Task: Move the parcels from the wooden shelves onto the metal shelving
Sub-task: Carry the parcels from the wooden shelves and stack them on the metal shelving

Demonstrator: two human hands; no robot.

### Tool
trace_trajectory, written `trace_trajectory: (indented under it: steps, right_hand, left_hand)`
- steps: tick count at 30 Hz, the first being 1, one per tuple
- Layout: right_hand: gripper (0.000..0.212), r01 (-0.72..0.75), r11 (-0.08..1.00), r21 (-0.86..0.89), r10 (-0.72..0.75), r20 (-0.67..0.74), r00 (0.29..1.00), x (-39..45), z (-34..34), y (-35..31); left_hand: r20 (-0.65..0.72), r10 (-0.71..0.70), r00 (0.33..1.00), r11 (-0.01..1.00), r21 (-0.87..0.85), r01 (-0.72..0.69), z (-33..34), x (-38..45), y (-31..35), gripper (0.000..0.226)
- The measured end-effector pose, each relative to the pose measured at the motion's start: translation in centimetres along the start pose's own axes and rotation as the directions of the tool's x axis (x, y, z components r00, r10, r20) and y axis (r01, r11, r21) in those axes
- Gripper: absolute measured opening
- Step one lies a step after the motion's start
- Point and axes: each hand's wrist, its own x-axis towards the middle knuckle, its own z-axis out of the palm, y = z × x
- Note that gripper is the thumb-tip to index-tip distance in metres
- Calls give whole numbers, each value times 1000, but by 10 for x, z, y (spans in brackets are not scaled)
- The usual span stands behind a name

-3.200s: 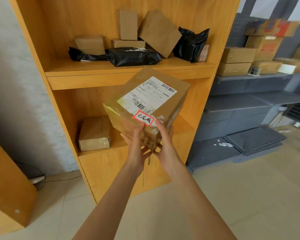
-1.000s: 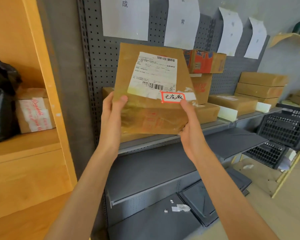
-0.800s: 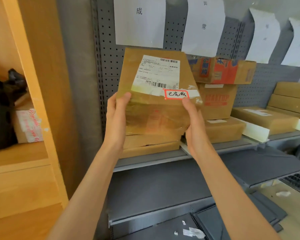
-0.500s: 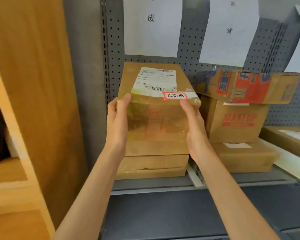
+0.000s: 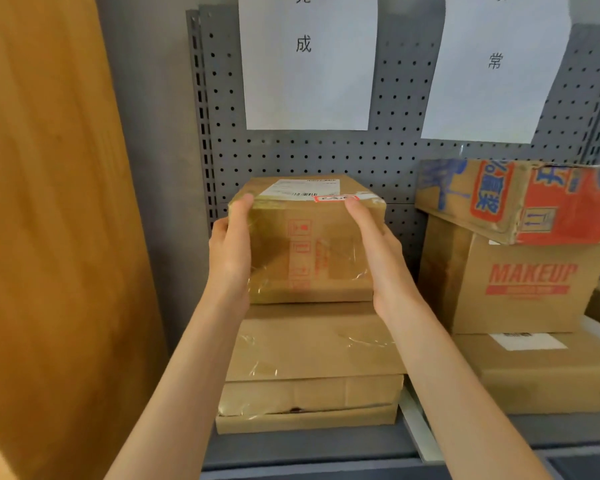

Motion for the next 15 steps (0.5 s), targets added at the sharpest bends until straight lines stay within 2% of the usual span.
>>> trace_trajectory:
  steps: [4, 15]
  right_hand:
    - [46, -7, 1000, 8, 7, -10, 1000, 10, 1, 4]
    - [45, -5, 1000, -17, 5, -24, 1000, 13, -2, 9]
  left_hand:
    - [-43, 28, 999, 1000, -1, -28, 5, 11, -6, 45]
    - [-49, 29, 998, 1000, -1, -29, 6, 10, -8, 63]
